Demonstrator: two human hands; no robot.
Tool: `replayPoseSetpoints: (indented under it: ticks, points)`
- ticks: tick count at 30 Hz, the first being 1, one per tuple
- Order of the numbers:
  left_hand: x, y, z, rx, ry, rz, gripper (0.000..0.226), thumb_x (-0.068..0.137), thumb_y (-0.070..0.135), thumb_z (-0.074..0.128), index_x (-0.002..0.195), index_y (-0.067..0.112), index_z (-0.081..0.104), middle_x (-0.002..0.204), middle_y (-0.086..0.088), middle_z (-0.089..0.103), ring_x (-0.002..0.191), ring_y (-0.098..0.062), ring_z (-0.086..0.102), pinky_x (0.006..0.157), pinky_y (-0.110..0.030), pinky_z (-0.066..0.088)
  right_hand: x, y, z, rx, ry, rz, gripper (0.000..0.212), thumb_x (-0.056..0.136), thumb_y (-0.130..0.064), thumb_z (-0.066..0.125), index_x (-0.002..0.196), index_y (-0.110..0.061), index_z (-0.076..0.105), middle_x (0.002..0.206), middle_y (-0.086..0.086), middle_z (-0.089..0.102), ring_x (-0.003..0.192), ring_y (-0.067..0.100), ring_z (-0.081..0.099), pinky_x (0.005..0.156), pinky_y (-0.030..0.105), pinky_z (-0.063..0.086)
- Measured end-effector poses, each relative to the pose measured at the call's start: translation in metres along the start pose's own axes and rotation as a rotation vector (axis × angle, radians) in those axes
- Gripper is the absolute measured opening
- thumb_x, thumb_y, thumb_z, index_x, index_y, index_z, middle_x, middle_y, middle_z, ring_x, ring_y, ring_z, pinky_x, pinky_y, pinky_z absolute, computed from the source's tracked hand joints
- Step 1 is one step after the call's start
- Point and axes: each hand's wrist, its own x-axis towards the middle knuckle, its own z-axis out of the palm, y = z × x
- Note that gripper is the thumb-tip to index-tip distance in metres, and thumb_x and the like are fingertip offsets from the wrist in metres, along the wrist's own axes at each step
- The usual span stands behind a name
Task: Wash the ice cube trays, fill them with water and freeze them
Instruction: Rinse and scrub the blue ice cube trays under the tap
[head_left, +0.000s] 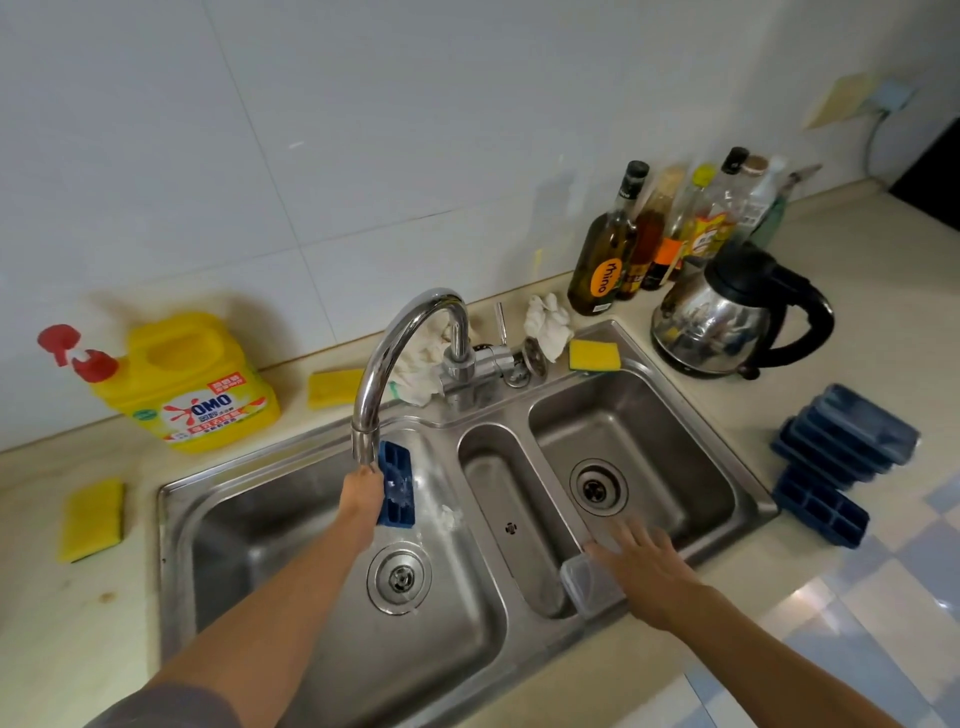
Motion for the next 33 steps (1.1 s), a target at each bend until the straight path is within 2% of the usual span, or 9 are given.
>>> replayPoseSetpoints:
  ticks: [3,6,8,11,15,22,25,28,33]
  points:
    - [0.002,0.000,0.001,-0.069,0.024,-0.040,0.040,0.109,0.024,0.036,0.132,-0.004,0.055,0.081,0.000,0.055,0.070,-0.015,0.053,0.069,-0.032,0.049,0.001,-0.001,-0.001,0.031,-0.008,0.009,0.093,0.092,-0.012,0.068,0.162,-0.029,0.009,0.169,0.015,0.007,0.155,0.039,0.010,0.123,0.058,0.020]
    - [0.000,0.000,0.000,-0.210,0.010,-0.132,0.031,0.106,0.026,0.038,0.121,0.008,0.059,0.088,-0.009,0.063,0.083,-0.030,0.062,0.084,-0.046,0.056,0.004,-0.004,-0.010,0.099,0.034,0.016,0.095,0.090,-0.005,0.066,0.162,-0.028,0.009,0.168,0.016,0.011,0.155,0.038,0.011,0.124,0.055,0.021]
    - [-0.004,-0.003,-0.004,-0.297,-0.025,-0.139,0.031,0.106,0.035,0.039,0.113,0.014,0.061,0.088,-0.010,0.069,0.082,-0.031,0.068,0.073,-0.045,0.059,0.008,-0.010,-0.020,0.157,0.102,0.004,0.092,0.088,-0.002,0.063,0.161,-0.026,0.012,0.165,0.013,0.021,0.153,0.034,0.018,0.123,0.050,0.026]
    - [-0.013,-0.007,-0.012,-0.386,-0.080,-0.133,0.052,0.101,0.062,0.038,0.104,0.018,0.066,0.079,-0.007,0.078,0.074,-0.029,0.074,0.061,-0.040,0.059,0.018,-0.024,-0.039,0.207,0.206,-0.042,0.086,0.089,-0.002,0.056,0.161,-0.023,0.014,0.161,0.008,0.028,0.149,0.028,0.026,0.122,0.045,0.029]
    - [-0.025,-0.009,-0.021,-0.456,-0.207,-0.121,0.074,0.085,0.083,0.044,0.114,0.019,0.067,0.101,-0.015,0.077,0.093,-0.038,0.075,0.078,-0.050,0.060,0.032,-0.054,-0.067,0.235,0.262,-0.129,0.076,0.098,-0.009,0.049,0.163,-0.022,0.010,0.166,0.009,0.020,0.153,0.030,0.018,0.125,0.045,0.022]
    - [-0.052,-0.017,-0.035,-0.603,-0.244,-0.157,0.061,0.094,0.063,0.054,0.124,0.012,0.064,0.108,-0.018,0.076,0.097,-0.036,0.074,0.077,-0.043,0.059,0.054,-0.127,-0.112,0.757,0.222,-0.290,0.067,0.103,-0.042,0.055,0.160,-0.020,0.028,0.161,0.005,0.038,0.147,0.021,0.038,0.118,0.041,0.034]
    - [-0.060,-0.012,-0.037,-0.658,-0.259,-0.159,0.064,0.098,0.065,0.043,0.121,0.011,0.068,0.103,-0.014,0.076,0.087,-0.029,0.073,0.071,-0.039,0.059,0.057,-0.156,-0.131,1.008,0.126,-0.252,0.058,0.099,-0.046,0.059,0.149,-0.021,0.044,0.139,0.004,0.063,0.117,0.014,0.063,0.097,0.032,0.048]
    - [-0.062,-0.007,-0.037,-0.677,-0.273,-0.148,0.070,0.099,0.068,0.036,0.127,0.012,0.067,0.106,-0.011,0.074,0.093,-0.029,0.071,0.075,-0.039,0.058,0.057,-0.172,-0.144,1.093,0.029,-0.216,0.043,0.099,-0.042,0.059,0.135,-0.019,0.055,0.111,-0.003,0.072,0.092,0.012,0.073,0.088,0.036,0.057]
    - [-0.056,-0.001,-0.040,-0.679,-0.292,-0.132,0.062,0.101,0.061,0.039,0.128,0.011,0.064,0.119,-0.017,0.072,0.107,-0.033,0.068,0.094,-0.047,0.054,0.064,-0.176,-0.162,1.348,0.003,-0.147,0.023,0.100,-0.011,0.055,0.121,-0.010,0.063,0.102,0.012,0.075,0.087,0.026,0.077,0.085,0.043,0.063]
